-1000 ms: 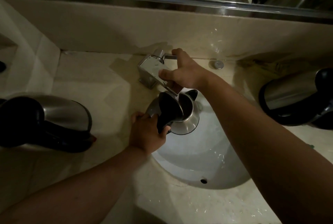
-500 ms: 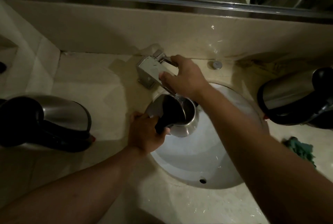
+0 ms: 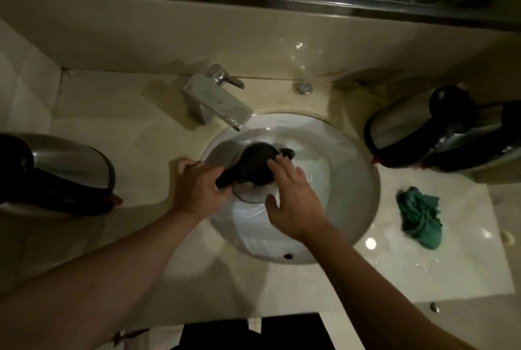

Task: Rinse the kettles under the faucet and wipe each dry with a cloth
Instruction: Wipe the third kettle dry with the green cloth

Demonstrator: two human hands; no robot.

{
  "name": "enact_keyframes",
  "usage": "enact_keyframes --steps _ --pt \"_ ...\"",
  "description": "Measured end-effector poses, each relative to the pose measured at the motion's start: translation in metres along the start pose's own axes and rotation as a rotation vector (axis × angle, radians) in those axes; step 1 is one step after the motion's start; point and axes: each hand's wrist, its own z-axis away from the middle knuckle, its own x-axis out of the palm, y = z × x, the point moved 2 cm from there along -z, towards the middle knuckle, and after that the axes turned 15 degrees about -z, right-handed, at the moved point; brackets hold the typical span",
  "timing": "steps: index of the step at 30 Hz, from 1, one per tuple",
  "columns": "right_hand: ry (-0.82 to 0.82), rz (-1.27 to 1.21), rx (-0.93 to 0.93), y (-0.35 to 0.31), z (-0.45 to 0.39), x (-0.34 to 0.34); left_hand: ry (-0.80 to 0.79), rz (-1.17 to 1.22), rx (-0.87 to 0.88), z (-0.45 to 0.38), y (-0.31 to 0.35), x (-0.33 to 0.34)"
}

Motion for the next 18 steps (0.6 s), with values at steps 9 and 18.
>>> enact_keyframes --steps 9,18 --pt "0.44 -0.025 0.82 0.156 0.083 -0.092 -0.567 0.419 -0.484 0.025 0.063 -0.016" --pt "0.352 -0.029 0.709 0.201 0.106 -0.114 -0.494 1.223 -1.011 0.057 0.137 -0.049"
